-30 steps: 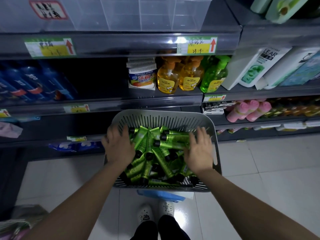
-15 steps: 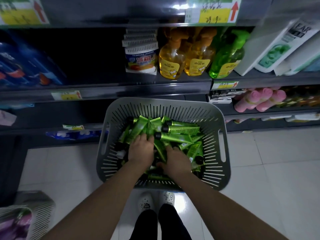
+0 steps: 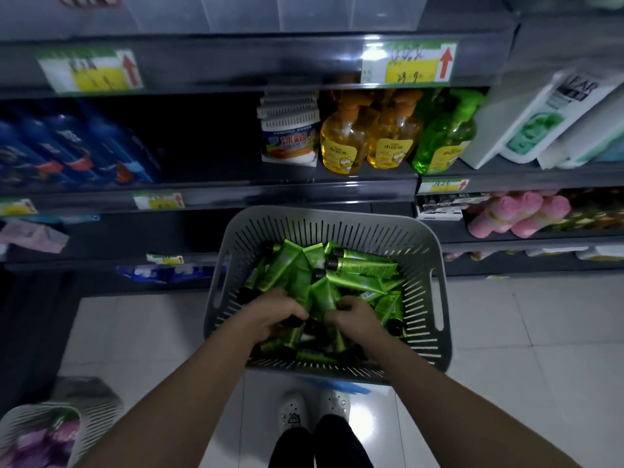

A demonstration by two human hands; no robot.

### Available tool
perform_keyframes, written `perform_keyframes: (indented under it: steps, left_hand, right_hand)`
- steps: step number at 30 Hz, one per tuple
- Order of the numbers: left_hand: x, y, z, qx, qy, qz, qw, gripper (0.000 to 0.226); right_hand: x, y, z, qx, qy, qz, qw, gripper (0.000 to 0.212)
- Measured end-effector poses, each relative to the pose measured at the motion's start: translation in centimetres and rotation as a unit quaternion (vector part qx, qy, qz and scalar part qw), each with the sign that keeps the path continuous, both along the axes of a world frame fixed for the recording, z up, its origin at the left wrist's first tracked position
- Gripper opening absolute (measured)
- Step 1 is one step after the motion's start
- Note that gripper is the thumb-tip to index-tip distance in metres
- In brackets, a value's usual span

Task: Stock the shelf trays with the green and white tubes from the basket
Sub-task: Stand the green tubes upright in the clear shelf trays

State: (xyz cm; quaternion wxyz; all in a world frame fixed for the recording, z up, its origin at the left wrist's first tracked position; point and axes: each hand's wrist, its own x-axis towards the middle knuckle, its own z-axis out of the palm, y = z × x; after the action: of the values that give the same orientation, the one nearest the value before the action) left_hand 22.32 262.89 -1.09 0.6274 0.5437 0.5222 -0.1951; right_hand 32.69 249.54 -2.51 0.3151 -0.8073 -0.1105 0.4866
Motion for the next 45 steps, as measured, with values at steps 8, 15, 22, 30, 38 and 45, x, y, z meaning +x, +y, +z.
perform_keyframes:
  steps: [8, 15, 22, 30, 38, 45]
  left_hand:
    - [-2.9, 0.1, 4.8, -0.009, -0.08, 0.081, 0.993, 0.038]
    - [-3.4, 1.5, 10.7, 0.081, -0.206, 0.148, 0.964, 0.022]
    - [-5.0, 4.8, 16.8, 0.149, -0.296, 0.113, 0.937, 0.02]
    - [-6.8, 7.5, 22.3, 0.158, -0.359, 0.08, 0.917, 0.014]
    - [-5.8, 9.0, 27.0, 0.18, -0.413, 0.061, 0.891, 0.012]
    - [-1.1, 9.7, 31.9, 0.222, -0.483, 0.044, 0.846, 0.012]
  right_hand:
    - [0.6, 2.6, 4.9, 0.113, 0.092, -0.011, 0.989, 0.025]
    - [0.4, 5.6, 11.3, 0.212, 0.061, 0.013, 0.975, 0.029]
    - [-0.3, 7.6, 17.2, 0.302, -0.009, 0.003, 0.953, 0.013]
    - [-3.4, 9.6, 22.4, 0.385, -0.064, -0.007, 0.921, 0.005]
    - [-3.4, 9.8, 27.4, 0.418, -0.14, -0.052, 0.896, 0.009]
    - [0.2, 9.9, 32.3, 0.434, -0.207, -0.064, 0.875, 0.014]
